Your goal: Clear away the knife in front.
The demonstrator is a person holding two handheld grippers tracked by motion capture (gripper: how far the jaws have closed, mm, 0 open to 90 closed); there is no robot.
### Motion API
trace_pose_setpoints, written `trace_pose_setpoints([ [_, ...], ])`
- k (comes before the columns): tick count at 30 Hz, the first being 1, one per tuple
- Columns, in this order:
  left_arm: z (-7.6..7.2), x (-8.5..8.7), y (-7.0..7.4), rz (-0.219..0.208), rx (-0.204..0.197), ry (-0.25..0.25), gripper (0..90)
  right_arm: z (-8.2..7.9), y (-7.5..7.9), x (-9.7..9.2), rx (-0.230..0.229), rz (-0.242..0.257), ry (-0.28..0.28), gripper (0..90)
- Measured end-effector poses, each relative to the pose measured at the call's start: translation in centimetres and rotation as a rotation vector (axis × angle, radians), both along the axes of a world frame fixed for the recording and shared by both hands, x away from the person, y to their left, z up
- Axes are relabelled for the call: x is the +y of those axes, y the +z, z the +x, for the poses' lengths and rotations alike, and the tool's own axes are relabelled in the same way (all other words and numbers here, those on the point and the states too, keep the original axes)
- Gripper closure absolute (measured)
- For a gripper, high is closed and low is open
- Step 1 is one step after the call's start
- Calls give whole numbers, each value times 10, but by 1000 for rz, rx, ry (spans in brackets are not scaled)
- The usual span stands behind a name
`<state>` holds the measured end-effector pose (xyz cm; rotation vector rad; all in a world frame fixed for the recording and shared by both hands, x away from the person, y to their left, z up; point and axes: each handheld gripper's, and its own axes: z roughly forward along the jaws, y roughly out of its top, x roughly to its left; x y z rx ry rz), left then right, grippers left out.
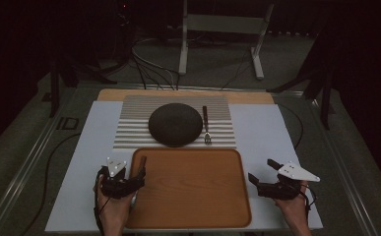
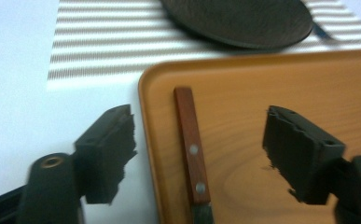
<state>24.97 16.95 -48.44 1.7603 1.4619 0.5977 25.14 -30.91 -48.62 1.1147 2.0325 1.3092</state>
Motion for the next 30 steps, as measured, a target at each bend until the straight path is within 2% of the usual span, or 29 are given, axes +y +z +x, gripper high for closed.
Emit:
trace_pose_setpoints([
  [5, 6, 4, 6, -26, -49, -41, 157, 0, 0, 0, -1, 1, 0, 83],
  [8, 9, 7, 9, -69, -67, -69, 99, 0, 0, 0, 0, 3, -1, 83],
  [14, 13, 12, 21, -95, -99, -123, 12, 0, 0, -1, -1, 5, -1, 83],
  [22, 21, 17, 38, -63, -160, -175, 0, 0, 1, -1, -5, 5, -1, 83],
  [27, 27, 23, 39, -77, -179, -196, 0, 0, 1, -1, -6, 6, -1, 83],
  [30, 29, 30, 40, -76, -211, -197, 0, -1, 1, -1, -5, 8, -2, 83],
])
